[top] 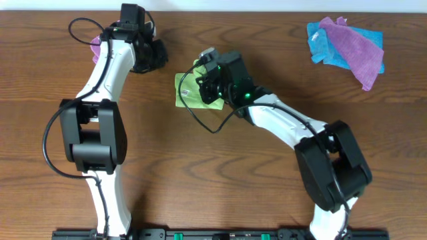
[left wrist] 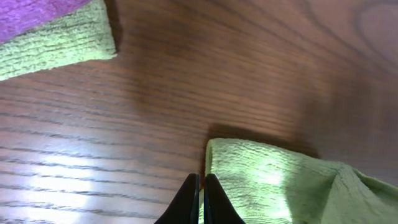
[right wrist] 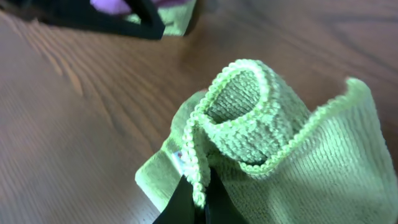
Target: Fold the cloth
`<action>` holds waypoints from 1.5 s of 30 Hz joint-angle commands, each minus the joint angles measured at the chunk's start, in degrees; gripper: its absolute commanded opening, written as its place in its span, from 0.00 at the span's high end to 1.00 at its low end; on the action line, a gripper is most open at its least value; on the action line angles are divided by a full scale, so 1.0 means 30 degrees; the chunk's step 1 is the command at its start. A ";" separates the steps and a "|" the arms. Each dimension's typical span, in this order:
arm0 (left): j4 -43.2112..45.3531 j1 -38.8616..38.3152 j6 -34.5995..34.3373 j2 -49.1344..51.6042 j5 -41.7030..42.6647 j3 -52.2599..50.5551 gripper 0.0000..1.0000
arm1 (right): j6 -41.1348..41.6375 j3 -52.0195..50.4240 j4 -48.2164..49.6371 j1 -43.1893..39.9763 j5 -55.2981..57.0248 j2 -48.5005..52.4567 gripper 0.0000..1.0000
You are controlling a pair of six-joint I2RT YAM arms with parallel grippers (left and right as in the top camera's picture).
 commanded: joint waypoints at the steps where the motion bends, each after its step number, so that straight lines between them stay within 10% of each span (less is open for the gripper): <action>1: -0.0109 0.0022 0.0590 0.0095 -0.0138 0.0393 0.94 | -0.0772 0.0590 0.0022 0.0423 0.0299 0.0342 0.98; 27: -0.0648 0.0029 0.0590 0.0095 -0.0612 0.0393 0.94 | -0.1530 0.3614 -0.0969 0.0911 0.0364 0.3293 0.98; 45: -0.0554 0.1260 0.0590 -0.0182 -0.0568 0.0663 0.94 | -0.1683 0.3614 -0.2251 0.1931 -0.0321 0.3359 0.71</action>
